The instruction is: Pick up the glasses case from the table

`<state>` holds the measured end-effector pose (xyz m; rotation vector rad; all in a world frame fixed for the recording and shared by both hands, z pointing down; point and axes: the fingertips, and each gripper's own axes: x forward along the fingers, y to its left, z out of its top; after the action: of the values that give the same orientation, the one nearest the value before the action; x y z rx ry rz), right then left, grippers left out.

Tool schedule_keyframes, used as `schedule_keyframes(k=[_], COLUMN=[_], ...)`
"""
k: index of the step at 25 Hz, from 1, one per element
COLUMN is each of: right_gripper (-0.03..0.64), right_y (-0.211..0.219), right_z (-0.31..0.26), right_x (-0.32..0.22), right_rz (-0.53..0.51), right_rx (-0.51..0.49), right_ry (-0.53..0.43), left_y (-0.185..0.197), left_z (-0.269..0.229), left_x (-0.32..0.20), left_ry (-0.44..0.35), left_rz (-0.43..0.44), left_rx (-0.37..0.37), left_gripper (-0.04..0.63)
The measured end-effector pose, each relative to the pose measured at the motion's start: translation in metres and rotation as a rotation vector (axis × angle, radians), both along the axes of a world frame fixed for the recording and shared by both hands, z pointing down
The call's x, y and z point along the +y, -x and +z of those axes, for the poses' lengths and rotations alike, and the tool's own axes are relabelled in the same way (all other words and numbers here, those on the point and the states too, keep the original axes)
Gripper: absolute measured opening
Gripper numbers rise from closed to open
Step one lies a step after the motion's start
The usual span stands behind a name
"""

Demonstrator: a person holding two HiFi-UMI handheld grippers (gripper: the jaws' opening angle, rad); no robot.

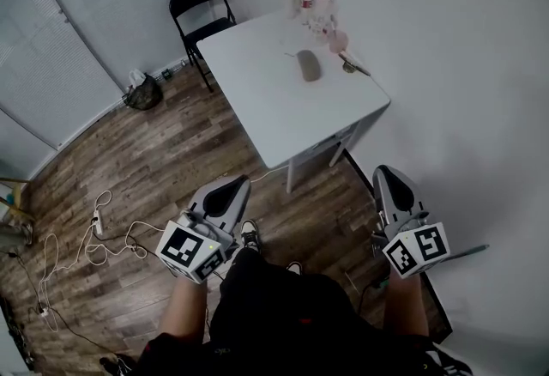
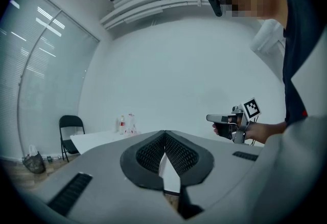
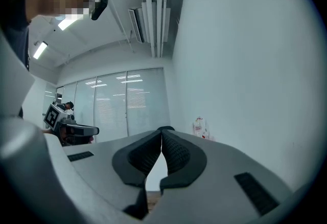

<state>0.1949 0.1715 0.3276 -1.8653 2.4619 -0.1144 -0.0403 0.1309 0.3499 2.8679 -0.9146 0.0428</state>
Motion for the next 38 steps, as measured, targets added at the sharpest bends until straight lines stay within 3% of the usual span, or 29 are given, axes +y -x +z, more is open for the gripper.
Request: schedule_keyframes(k=[8,14,17,22,29,38], right_gripper=[0.02,0.02,0.02,0.02,0.02,0.02], right_y=[-0.011,-0.008,0.004,0.035,0.061,0.053], right_z=[-0.005,-0.003,-0.006,0.006,0.012,0.03], right_x=[-0.039,-0.105,-0.145,-0.208,-0.272,-0.326], right_rz=[0.076,0.113,0.13,0.111,0.126,0.155], right_rx=[-0.014,-0.015,-0.014,-0.005,0.017,-0.024], right_ry=[-0.079,-0.076,-0.093,-0.045,-0.004,0.037], left_y=[-0.004,-0.002,0.01,0.029,0.051,0.055], left_z=[0.004,0.006,0.006,0.017,0.02,0.03], left_x=[-0.057,-0.123,-0.163,-0.229,-0.298,-0.349], left_ry=[-0.004,0.007,0.043,0.026,0.053,0.076], left_rz=[0.033,0.057,0.064,0.07,0.086,0.093], left_rx=[-0.01,0.0,0.04,-0.013,0.027,-0.008], left_gripper=[0.02,0.02,0.02,0.02,0.02,0.02])
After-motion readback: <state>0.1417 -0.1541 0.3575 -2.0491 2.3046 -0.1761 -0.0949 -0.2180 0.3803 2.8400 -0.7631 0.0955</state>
